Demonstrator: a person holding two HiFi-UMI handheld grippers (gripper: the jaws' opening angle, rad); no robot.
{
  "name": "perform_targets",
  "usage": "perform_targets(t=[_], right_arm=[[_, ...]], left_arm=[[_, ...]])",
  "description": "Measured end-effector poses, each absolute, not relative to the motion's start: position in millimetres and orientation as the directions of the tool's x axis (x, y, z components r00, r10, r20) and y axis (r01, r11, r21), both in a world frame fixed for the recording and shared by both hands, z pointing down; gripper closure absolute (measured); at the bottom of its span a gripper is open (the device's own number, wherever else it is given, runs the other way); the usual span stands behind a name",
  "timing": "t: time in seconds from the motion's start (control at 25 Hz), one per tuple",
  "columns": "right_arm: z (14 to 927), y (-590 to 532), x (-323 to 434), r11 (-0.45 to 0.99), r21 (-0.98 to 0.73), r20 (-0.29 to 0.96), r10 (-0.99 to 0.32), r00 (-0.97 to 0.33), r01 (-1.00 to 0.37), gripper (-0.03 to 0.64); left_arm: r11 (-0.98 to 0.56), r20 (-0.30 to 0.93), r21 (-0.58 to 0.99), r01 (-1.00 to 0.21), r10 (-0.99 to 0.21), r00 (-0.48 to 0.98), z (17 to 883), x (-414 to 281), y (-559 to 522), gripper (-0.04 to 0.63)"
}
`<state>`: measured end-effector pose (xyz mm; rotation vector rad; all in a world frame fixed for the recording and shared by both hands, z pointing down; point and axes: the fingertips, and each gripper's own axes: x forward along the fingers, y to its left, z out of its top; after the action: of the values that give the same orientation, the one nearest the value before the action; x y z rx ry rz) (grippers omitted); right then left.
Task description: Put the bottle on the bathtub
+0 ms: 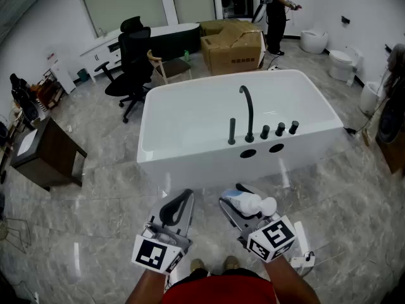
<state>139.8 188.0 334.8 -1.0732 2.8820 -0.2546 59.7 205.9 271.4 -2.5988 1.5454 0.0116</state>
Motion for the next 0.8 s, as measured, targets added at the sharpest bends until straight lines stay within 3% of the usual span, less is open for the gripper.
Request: perform_targets(t=[0.52,0.8], right_arm=[[349,152,174,0.752,-0.176,0.038,-0.640,-0.768,-0.635,0.376],[361,106,148,0.754,-0.161,0.069,-0.635,-0.769,-0.637,0.376]], left_arm=[[-0.436,-0.053,-0.124,-0.892,-0.894,0.444,278,86,171,0.578],[-0.430,-0.073,-0.108,-0.896,-0.896,0.439,285,60,118,0.578]])
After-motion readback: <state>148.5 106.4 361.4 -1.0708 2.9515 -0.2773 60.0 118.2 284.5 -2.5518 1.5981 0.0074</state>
